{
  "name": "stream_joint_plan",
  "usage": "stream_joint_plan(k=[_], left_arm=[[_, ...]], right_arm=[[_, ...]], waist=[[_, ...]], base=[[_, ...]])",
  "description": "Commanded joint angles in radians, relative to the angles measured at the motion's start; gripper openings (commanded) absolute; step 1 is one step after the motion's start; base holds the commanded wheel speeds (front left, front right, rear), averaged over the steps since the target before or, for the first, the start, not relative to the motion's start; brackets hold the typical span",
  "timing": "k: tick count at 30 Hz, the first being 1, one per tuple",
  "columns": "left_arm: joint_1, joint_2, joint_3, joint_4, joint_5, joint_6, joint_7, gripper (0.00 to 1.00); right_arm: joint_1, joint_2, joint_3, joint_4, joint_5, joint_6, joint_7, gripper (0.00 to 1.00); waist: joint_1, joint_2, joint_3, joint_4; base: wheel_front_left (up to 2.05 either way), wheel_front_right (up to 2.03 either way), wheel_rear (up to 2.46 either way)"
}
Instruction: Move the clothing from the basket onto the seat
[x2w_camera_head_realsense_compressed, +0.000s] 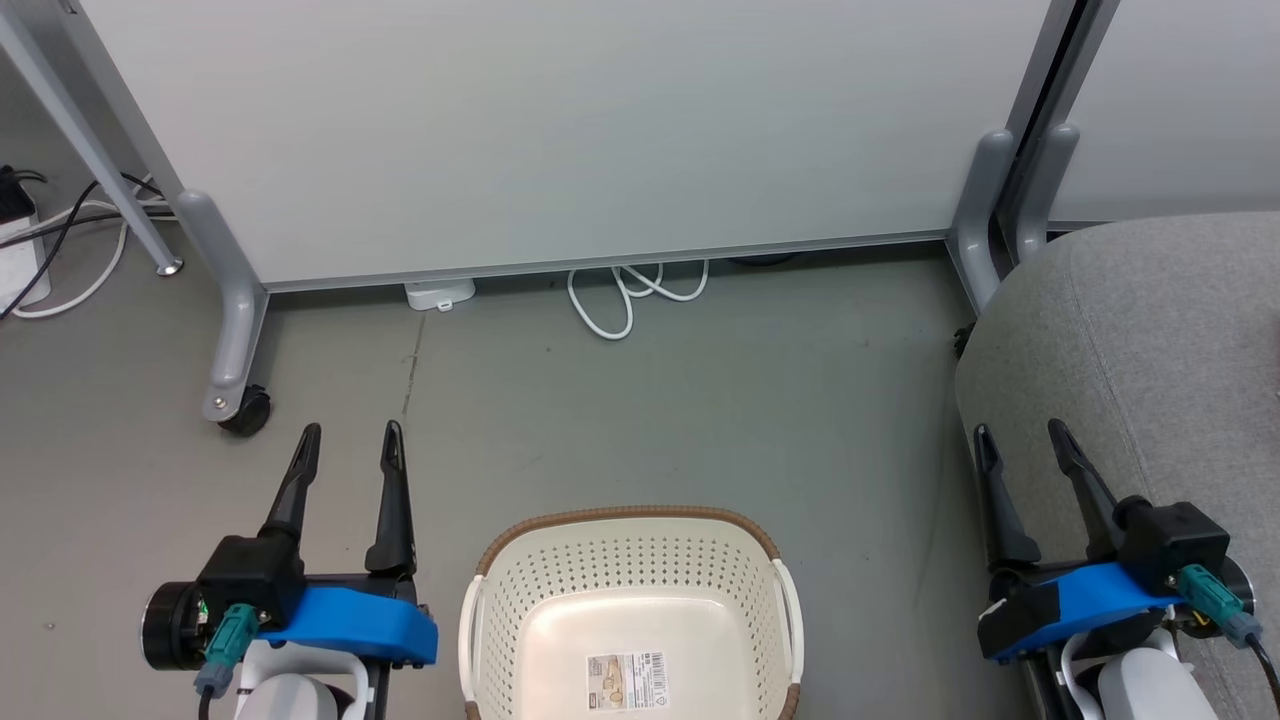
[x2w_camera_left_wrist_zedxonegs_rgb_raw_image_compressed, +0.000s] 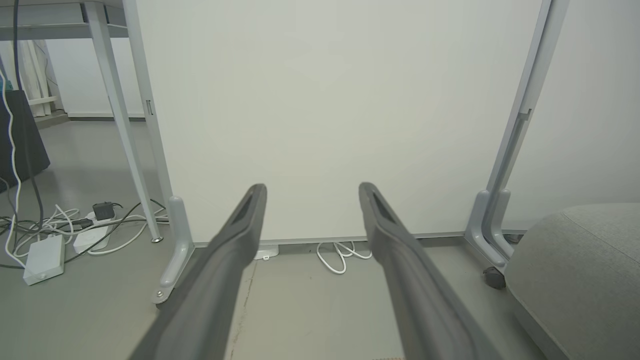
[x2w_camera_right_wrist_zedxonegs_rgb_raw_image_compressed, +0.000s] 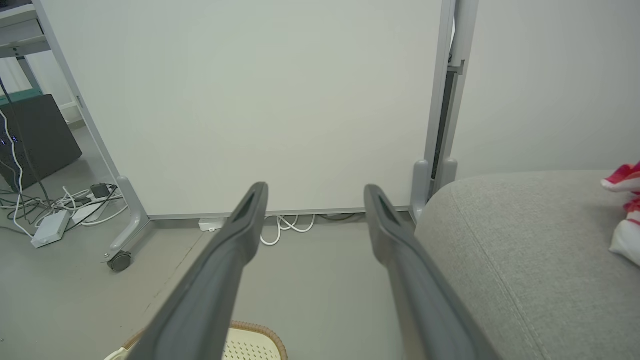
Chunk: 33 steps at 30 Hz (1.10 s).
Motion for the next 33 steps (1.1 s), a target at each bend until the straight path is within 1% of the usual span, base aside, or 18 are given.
stream_joint_plan(k=[1, 10, 17, 18, 23, 27, 28, 29, 32, 33], left_arm=[[0.005, -0.002, 0.001, 0.002, 0.000, 0.002, -0.003, 1.00], [0.007, -0.002, -0.003, 0.004, 0.004, 0.005, -0.003, 1.00], [0.004, -0.002, -0.006, 0.002, 0.011, 0.015, -0.003, 1.00], [0.003, 0.000, -0.006, 0.005, 0.005, 0.012, 0.000, 0.00], [0.031, -0.001, -0.003, 0.046, -0.016, 0.011, 0.012, 0.00], [0.026, -0.001, 0.010, 0.046, -0.097, 0.009, 0.037, 0.00], [0.026, -0.001, 0.010, 0.046, -0.097, 0.009, 0.037, 0.00], [0.027, -0.001, 0.014, 0.043, -0.137, 0.008, 0.046, 0.00], [0.028, -0.001, 0.019, 0.037, -0.195, 0.007, 0.059, 0.00], [0.028, -0.001, 0.019, 0.037, -0.195, 0.007, 0.059, 0.00]], right_arm=[[0.018, 0.003, -0.002, 0.004, 0.003, 0.000, -0.001, 1.00], [0.018, 0.005, -0.001, 0.007, 0.004, 0.000, -0.001, 1.00], [0.014, 0.006, -0.001, 0.007, 0.006, 0.000, -0.001, 1.00], [0.003, 0.003, 0.000, 0.007, 0.000, 0.000, 0.000, 0.00], [0.011, 0.007, -0.004, 0.048, 0.015, 0.000, 0.010, 0.00], [0.009, 0.007, -0.013, 0.045, 0.097, 0.000, 0.037, 0.00], [0.009, 0.007, -0.013, 0.045, 0.097, 0.000, 0.037, 0.00], [0.012, 0.007, -0.014, 0.040, 0.138, 0.000, 0.046, 0.00], [0.016, 0.007, -0.015, 0.032, 0.198, 0.000, 0.059, 0.00], [0.016, 0.007, -0.015, 0.032, 0.198, 0.000, 0.059, 0.00]], waist=[[0.0001, -0.0001, -0.001, 0.000], [0.0001, -0.0001, -0.004, -0.001], [0.0001, -0.0001, -0.003, 0.000], [0.0001, -0.0001, -0.003, 0.000], [0.0001, -0.0001, -0.004, -0.001], [0.0001, -0.0001, -0.005, -0.003], [0.0001, -0.0001, -0.005, -0.003], [0.0001, -0.0001, -0.006, -0.004], [0.0001, -0.0001, -0.008, -0.006], [0.0001, -0.0001, -0.008, -0.006]], base=[[0.00, 0.00, 0.00], [0.00, 0.00, 0.00], [0.00, 0.00, 0.00], [0.00, 0.00, 0.00], [0.00, 0.00, 0.00], [0.00, 0.00, 0.00], [0.00, 0.00, 0.00], [0.00, 0.00, 0.00], [0.00, 0.00, 0.00], [0.00, 0.00, 0.00]])
